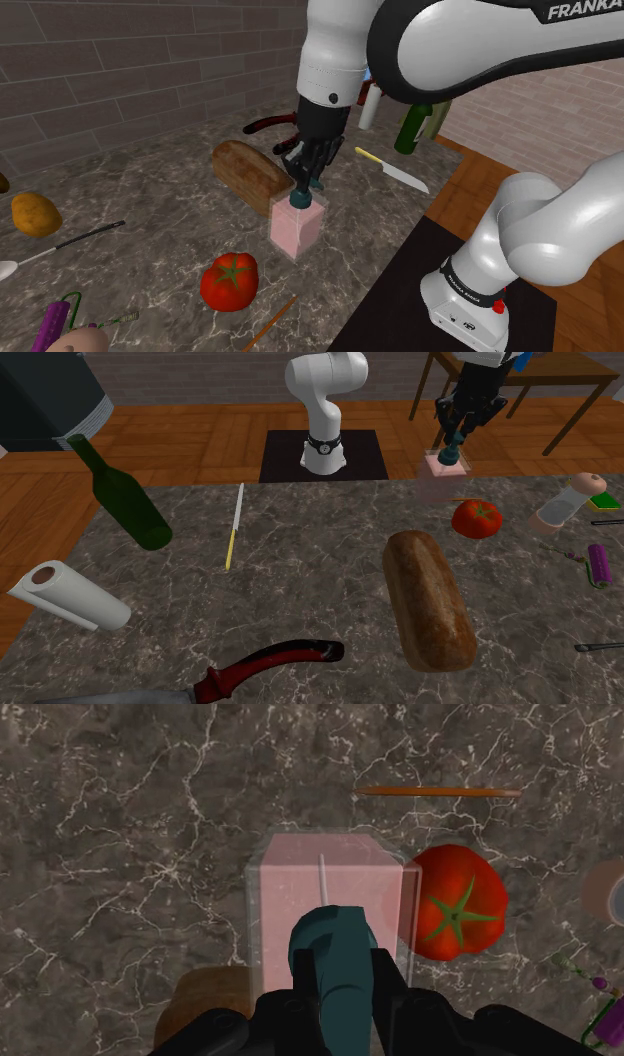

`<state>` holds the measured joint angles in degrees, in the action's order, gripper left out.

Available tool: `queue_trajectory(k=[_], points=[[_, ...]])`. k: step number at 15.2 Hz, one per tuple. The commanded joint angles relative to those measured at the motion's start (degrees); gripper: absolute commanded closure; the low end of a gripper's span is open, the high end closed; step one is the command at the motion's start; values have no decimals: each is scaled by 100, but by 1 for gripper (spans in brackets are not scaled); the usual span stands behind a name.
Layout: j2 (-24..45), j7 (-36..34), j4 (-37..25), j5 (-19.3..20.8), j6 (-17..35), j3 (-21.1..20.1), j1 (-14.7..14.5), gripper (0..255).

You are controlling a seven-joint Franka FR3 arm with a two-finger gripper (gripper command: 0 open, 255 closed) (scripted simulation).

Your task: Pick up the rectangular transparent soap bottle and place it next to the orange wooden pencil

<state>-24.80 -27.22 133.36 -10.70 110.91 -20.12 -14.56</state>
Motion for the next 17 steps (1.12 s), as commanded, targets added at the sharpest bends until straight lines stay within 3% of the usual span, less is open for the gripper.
queue_trajectory(k=[1,17], points=[[37,12,116,-4,156,-13,2,255],[509,2,992,-36,1496,-207,-5,255]])
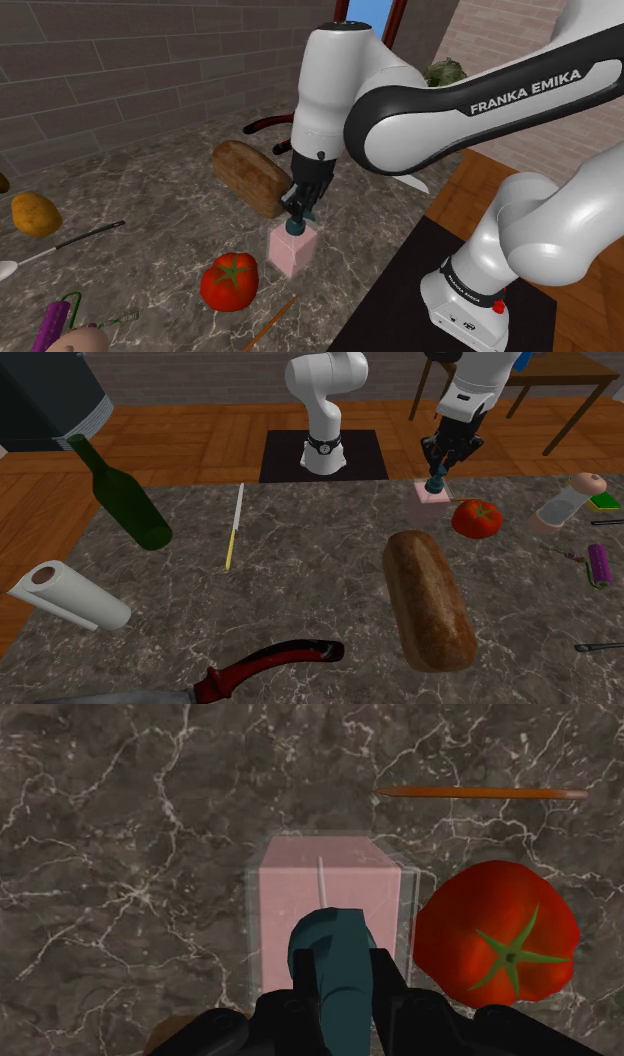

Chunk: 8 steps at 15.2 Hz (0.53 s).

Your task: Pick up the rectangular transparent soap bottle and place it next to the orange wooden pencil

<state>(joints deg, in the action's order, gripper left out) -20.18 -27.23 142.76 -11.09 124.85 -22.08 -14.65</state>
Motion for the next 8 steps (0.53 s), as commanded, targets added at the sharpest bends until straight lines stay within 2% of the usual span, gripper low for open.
queue_trajectory(k=[1,2,8], points=[[90,-1,97,6,189,-24,6,255],[159,-8,162,10,322,-45,9,255],[159,-7,161,9,321,-47,12,255]])
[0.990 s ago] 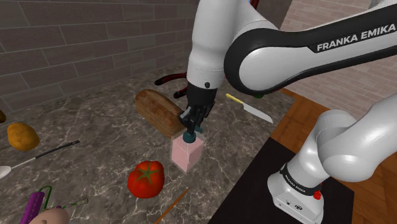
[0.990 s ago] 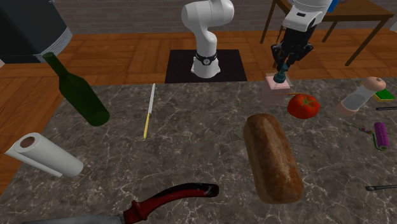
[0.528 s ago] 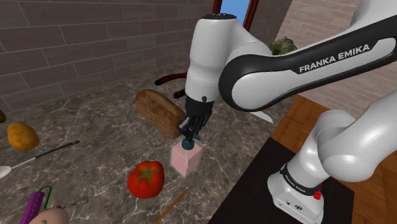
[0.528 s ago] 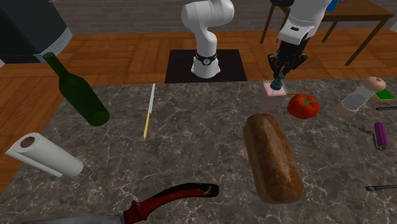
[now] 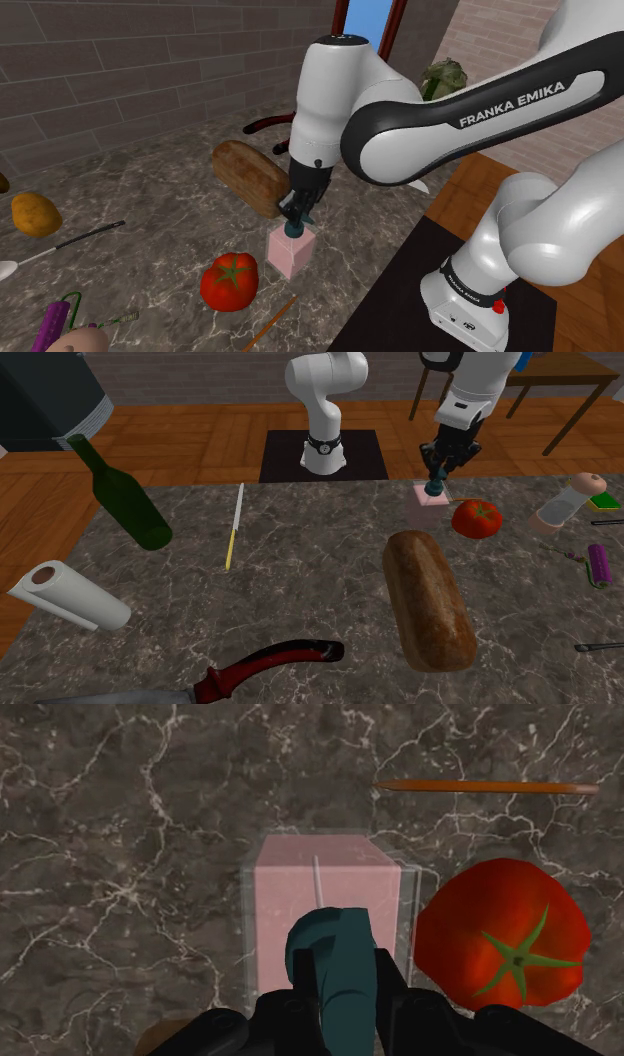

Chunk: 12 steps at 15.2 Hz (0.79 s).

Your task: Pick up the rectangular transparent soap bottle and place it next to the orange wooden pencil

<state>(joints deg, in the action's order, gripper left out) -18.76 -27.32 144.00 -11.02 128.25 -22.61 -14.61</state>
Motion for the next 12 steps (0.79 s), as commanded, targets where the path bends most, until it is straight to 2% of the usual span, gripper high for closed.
queue_trajectory(k=[1,2,3,8,12], points=[[17,2,38,2,-19,5,7,255],[17,2,38,2,-19,5,8,255],[16,1,47,0,-10,3,6,0],[17,2,38,2,-19,5,8,0],[-374,48,-397,-7,-840,142,3,0]])
